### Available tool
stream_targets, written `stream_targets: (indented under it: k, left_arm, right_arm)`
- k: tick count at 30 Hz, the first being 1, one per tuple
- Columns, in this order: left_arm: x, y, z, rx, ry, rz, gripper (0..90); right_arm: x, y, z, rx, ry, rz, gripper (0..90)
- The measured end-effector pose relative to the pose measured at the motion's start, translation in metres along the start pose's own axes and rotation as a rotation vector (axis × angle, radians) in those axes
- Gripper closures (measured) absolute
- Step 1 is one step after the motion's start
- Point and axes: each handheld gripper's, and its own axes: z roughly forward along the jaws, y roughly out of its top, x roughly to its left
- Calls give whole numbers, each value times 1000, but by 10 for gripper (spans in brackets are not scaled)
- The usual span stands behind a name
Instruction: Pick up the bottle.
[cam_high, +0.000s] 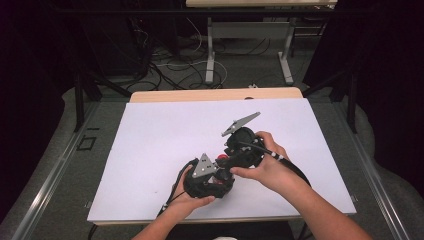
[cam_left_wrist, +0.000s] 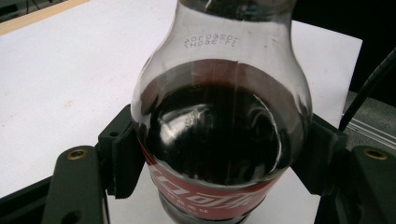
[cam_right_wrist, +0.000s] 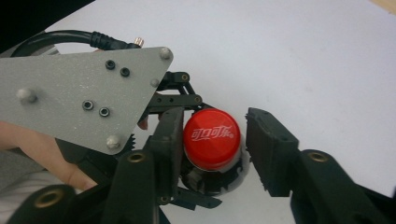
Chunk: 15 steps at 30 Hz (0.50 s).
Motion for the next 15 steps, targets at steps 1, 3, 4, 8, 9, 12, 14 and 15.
stream_targets:
  k: [1,3,4,8,9,12,14,15]
  left_arm:
    - [0,0,0,0,0,0,299]
    - [0,0,-1,8,-6,1,300]
    - [0,0,-1,8,-6,1,300]
    - [-1,-1,0,4,-13,6,301]
    - [-1,-1,-1,15,-21,15,301]
    - [-4,-1,0,6,-37,6,300]
    - [-5,-1,1,2,-45,18,300]
    - [-5,-1,1,2,-45,18,300]
  right_arm:
    - [0,0,1,0,2,-4,592]
    - [0,-1,3,6,5,-16,603]
    - [-1,-1,3,4,10,-58,605]
    - [-17,-2,4,-6,153,-207,608]
    - [-24,-2,4,1,203,-216,608]
    - [-39,-2,7,-15,343,-361,609]
    - [-46,-2,8,-21,401,-422,608]
    - [-47,-2,9,-32,419,-439,609]
